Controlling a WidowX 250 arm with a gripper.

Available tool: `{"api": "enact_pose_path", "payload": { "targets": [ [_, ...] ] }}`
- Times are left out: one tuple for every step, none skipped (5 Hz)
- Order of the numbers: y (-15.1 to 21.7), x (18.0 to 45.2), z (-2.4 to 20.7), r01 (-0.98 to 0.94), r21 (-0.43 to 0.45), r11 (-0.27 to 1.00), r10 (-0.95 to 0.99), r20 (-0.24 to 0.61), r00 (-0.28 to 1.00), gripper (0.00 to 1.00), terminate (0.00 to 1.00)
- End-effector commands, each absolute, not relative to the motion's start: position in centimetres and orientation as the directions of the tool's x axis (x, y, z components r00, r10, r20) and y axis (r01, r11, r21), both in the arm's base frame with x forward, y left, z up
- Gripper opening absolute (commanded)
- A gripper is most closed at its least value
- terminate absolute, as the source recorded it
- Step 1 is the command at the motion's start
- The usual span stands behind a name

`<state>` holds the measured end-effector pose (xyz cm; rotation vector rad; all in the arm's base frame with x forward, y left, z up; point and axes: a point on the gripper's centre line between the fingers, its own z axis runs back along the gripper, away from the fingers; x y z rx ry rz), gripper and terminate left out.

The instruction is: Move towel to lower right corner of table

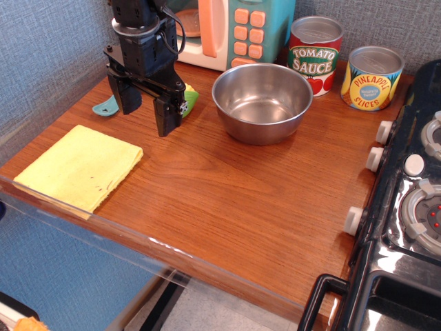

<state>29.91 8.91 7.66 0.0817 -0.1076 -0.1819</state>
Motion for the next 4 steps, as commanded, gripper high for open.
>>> {"api": "enact_pose_path", "payload": {
  "targets": [
    [8.9,29.9,7.7,0.176,0.091,0.980,-0.185,0.099,0.978,1.00,0.00],
    [10.6,28.6,7.9,0.165,0.077,0.983,-0.172,0.105,0.979,1.00,0.00],
    [12.6,26.8,8.2,0.157,0.043,0.987,-0.162,0.150,0.975,1.00,0.00],
    [14.4,25.0,7.6,0.146,0.052,0.988,-0.152,0.146,0.978,1.00,0.00]
  ]
}}
